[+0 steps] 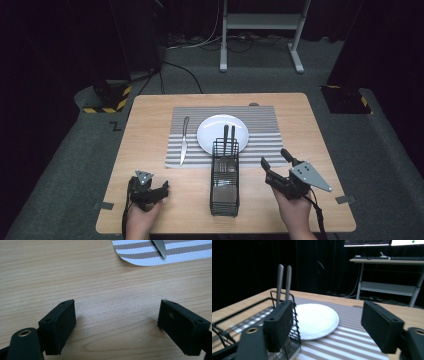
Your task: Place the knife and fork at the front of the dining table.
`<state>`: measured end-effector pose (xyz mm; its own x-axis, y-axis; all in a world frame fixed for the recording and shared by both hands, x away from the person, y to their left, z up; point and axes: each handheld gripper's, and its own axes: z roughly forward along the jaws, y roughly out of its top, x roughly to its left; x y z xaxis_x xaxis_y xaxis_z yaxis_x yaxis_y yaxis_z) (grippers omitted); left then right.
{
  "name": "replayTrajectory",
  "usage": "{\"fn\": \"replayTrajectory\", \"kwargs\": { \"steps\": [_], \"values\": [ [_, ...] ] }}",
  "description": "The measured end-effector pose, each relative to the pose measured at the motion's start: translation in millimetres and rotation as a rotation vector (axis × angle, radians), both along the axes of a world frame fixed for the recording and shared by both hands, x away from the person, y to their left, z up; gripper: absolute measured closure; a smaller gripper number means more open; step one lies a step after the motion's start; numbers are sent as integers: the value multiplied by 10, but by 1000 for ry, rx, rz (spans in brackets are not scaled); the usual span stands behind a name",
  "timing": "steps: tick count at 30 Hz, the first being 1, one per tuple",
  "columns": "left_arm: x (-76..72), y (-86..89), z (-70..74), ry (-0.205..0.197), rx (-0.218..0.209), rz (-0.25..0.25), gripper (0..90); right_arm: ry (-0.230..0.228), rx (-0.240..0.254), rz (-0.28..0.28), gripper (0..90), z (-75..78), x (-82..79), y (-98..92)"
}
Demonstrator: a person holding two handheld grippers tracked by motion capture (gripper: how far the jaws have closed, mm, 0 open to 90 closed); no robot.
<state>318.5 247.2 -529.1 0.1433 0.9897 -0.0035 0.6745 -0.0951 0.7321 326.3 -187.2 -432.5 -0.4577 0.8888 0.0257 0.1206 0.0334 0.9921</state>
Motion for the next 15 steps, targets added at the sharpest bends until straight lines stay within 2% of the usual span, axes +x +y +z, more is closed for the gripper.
{"fn": "replayTrajectory", "kwargs": {
  "steps": [8,15],
  "values": [
    [2,5,0,1,-1,-6,144,-25,22,29,367,111,214,254],
    [-2,5,0,1,0,-6,145,-2,48,56,462,154,417,440]
  ]
}}
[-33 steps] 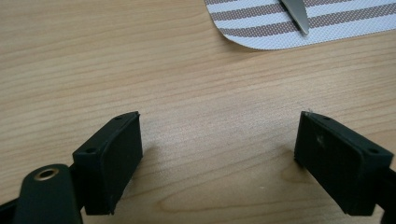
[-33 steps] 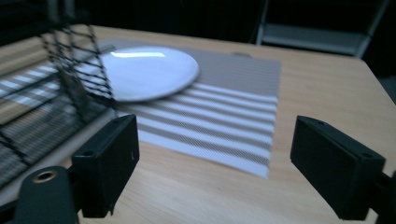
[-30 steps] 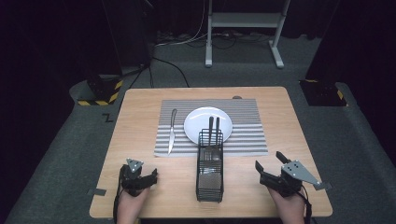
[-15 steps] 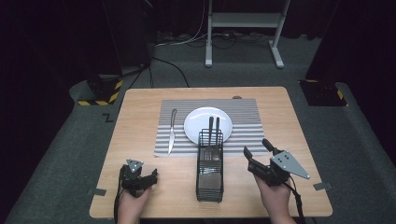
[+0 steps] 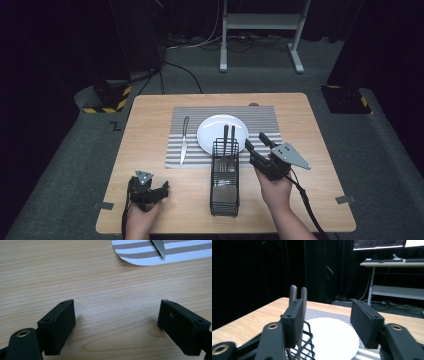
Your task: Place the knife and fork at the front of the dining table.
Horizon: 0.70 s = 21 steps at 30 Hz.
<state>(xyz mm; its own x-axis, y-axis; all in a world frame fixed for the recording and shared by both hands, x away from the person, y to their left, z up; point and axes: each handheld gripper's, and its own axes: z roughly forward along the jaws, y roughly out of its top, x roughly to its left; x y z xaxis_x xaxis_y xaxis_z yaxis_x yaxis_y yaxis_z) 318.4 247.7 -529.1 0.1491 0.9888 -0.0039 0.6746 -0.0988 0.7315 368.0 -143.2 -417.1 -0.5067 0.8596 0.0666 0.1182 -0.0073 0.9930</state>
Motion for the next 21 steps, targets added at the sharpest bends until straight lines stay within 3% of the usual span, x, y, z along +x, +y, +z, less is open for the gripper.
{"fn": "replayTrajectory", "kwargs": {
  "steps": [12,21],
  "values": [
    [1,5,0,1,-2,-7,143,1,7,20,572,60,223,254],
    [1,7,0,1,-2,-8,142,13,-23,30,657,48,320,400]
  ]
}}
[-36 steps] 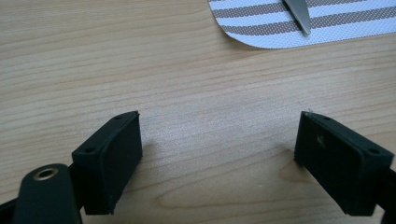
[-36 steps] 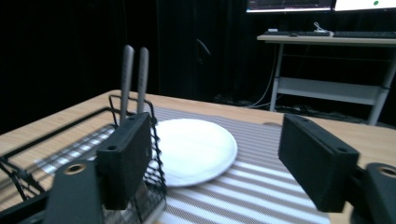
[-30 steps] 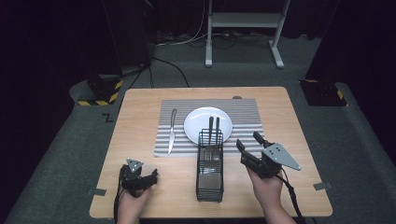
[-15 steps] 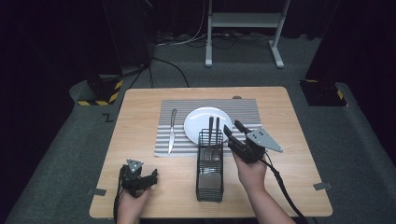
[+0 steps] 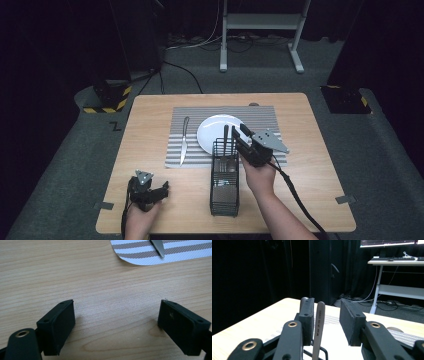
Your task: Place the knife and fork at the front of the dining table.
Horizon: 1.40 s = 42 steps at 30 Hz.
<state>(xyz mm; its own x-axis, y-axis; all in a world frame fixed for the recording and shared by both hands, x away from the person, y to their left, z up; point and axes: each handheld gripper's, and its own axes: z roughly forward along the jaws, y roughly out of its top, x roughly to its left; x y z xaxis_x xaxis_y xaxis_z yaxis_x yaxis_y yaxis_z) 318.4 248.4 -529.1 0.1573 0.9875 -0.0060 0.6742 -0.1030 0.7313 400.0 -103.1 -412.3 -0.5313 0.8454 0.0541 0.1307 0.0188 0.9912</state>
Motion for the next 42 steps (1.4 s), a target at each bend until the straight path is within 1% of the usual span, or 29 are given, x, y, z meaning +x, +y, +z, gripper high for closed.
{"fn": "replayTrajectory", "kwargs": {
  "steps": [2,4,7,9,11,16,19,20,22,24,26,29,30,33,36,42],
  "values": [
    [0,0,0,0,0,0,142,6,-4,1,668,1,11,12],
    [-3,0,0,0,0,-1,143,16,5,7,676,2,19,13],
    [-2,0,0,0,1,-1,142,25,-5,8,690,-10,36,31],
    [-2,0,0,0,1,-1,142,40,3,12,692,-22,52,37],
    [-3,0,0,0,1,-1,142,43,-1,9,700,-31,56,41],
    [-3,0,0,0,0,-1,142,47,9,16,726,-41,71,54],
    [-4,0,0,1,-1,-1,142,54,5,17,764,-58,87,71],
    [-4,0,0,1,-1,-1,142,56,5,20,799,-63,87,76],
    [-4,0,0,1,-1,-1,142,46,1,20,818,-62,75,83],
    [-4,-1,0,1,-1,-1,142,45,9,27,835,-56,61,88],
    [-4,0,0,1,-1,-1,142,36,10,28,877,-45,39,89],
    [-1,2,1,0,2,-5,140,29,-3,37,879,-28,13,94],
    [-1,2,1,0,2,-4,140,30,0,39,880,-25,-1,90],
    [-2,1,0,0,0,-3,140,8,8,55,882,-7,-54,67],
    [-1,2,0,0,1,-4,140,0,11,64,884,17,-92,51],
    [-1,2,1,0,2,-5,140,-48,51,71,885,128,-193,-20]
  ]
}}
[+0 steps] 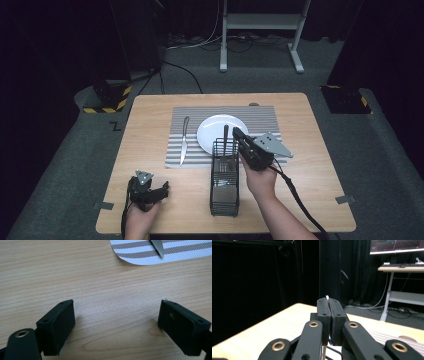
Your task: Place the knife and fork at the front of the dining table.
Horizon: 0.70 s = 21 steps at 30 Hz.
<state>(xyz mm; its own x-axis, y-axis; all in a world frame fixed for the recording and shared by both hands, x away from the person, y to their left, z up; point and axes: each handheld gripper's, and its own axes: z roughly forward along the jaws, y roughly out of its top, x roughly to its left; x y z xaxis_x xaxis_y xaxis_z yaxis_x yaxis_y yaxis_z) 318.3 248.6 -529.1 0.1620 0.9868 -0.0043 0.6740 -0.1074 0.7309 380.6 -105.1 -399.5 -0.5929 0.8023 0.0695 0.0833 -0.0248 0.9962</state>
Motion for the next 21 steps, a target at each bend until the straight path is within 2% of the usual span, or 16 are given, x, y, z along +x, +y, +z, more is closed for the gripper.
{"fn": "replayTrajectory", "kwargs": {
  "steps": [11,17,21],
  "values": [
    [0,0,0,0,0,0,140,-54,43,12,886,194,-90,-8],
    [0,0,0,0,0,0,140,-90,69,15,886,373,-133,12],
    [-1,-1,0,-1,1,1,141,-107,104,4,886,555,-160,-56]
  ]
}}
